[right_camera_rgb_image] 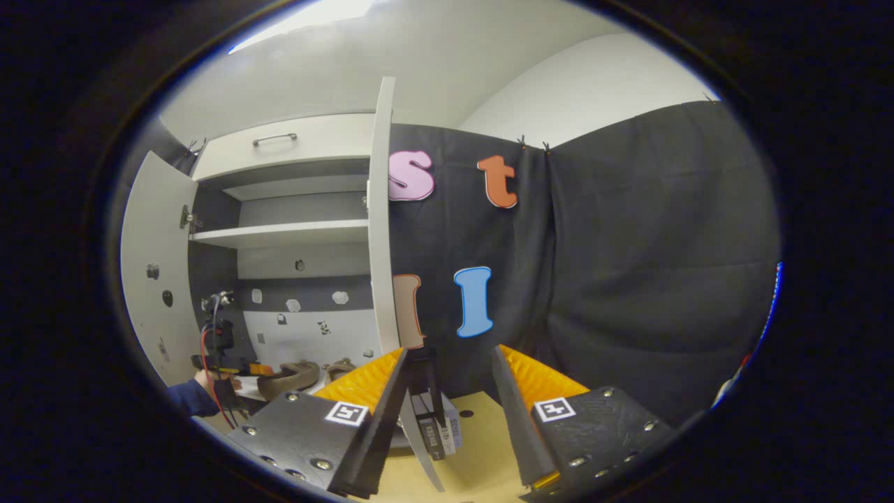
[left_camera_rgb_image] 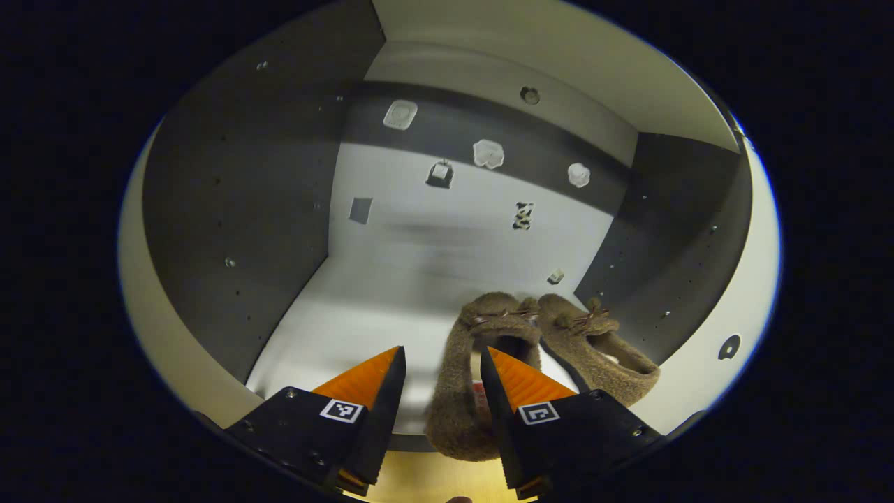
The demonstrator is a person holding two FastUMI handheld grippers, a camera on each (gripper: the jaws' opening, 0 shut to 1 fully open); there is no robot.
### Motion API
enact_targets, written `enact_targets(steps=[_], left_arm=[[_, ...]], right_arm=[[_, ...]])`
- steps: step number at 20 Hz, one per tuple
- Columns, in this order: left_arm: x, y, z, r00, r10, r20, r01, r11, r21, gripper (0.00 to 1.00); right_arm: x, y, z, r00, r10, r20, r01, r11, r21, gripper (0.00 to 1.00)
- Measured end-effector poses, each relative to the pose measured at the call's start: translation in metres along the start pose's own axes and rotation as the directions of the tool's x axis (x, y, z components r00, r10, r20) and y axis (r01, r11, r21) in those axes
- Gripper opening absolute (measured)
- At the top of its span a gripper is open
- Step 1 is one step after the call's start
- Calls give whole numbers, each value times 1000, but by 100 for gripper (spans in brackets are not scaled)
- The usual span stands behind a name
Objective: Grab one shoe with the right hand and put it into the shoe cabinet, grab the other shoe with the left hand and put it into the shoe cabinet; then close the right door with the right hand and the left door with the left hand.
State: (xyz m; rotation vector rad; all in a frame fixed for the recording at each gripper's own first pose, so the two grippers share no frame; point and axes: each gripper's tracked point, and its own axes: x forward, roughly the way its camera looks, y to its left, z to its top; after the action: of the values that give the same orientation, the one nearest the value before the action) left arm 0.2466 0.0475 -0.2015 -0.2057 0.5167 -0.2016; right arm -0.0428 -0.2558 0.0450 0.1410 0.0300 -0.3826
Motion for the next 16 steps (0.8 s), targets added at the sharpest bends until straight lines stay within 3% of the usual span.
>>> enact_targets(steps=[5, 6, 7, 10, 11, 13, 16], left_arm=[[-53, -25, 35, 988, -72, 137, 67, 997, 44, 66], [-66, -29, 43, 983, -84, 164, 75, 995, 59, 72], [-77, -32, 47, 978, -95, 184, 82, 994, 76, 67], [-117, -44, 59, 962, -138, 235, 113, 987, 117, 69], [-129, -49, 61, 957, -154, 247, 126, 984, 125, 72], [-149, -52, 65, 949, -164, 268, 131, 982, 136, 90], [-175, -55, 68, 942, -172, 289, 131, 979, 155, 92]], right_arm=[[17, 0, -14, 1000, 0, -26, -1, 1000, -7, 72], [20, -1, -15, 1000, -2, -24, 2, 1000, -9, 72], [23, -1, -16, 1000, -3, -25, 3, 1000, -11, 72], [25, -4, -18, 1000, 1, -27, -2, 1000, -24, 73], [25, -3, -17, 1000, 10, -28, -10, 1000, -29, 74], [25, -2, -17, 999, 24, -32, -25, 999, -39, 75], [27, 1, -16, 999, 42, -31, -44, 997, -66, 75]])
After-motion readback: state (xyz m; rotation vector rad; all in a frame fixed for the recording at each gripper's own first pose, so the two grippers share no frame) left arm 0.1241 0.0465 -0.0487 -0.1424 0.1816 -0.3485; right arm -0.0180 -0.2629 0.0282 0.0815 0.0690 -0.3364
